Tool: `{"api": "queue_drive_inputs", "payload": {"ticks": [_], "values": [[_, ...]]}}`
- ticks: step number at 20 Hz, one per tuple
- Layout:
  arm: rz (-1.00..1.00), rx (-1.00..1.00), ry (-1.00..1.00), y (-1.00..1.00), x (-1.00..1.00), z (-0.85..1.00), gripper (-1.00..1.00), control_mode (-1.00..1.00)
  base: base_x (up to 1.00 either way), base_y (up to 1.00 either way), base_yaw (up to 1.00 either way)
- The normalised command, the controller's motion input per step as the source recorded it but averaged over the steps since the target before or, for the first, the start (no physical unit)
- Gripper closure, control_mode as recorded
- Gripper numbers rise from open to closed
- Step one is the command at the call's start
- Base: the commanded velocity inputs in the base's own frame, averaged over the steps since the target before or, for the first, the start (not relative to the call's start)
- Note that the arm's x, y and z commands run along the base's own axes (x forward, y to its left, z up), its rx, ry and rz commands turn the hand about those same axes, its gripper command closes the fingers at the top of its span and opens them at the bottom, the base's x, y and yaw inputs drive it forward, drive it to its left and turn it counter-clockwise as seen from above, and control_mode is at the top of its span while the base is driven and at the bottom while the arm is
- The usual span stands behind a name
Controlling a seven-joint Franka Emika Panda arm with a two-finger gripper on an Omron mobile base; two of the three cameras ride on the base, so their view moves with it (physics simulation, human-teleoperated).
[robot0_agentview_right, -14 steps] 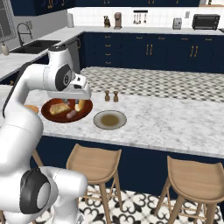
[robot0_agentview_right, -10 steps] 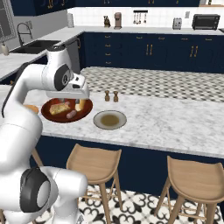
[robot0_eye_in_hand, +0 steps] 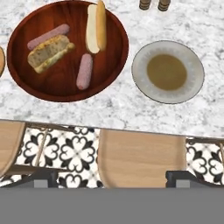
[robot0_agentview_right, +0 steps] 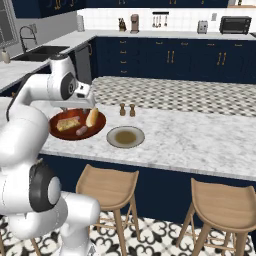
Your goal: Place one bun and one sausage from the bowl on each plate.
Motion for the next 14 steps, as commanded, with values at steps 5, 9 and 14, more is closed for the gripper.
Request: {"api": "queue_drive_inputs", "payload": {"ticks": [5, 9, 14], "values": [[0.01, 0.01, 0.0, 0.01, 0.65, -0.25, -1.0, -1.0, 0.0, 0.0, 0.0], [0.07, 0.03, 0.0, -0.04, 0.27, -0.39, -1.0, -1.0, 0.0, 0.0, 0.0], [0.04, 0.0, 0.0, 0.0, 0.22, -0.36, -1.0, -1.0, 0.0, 0.0, 0.0]]}}
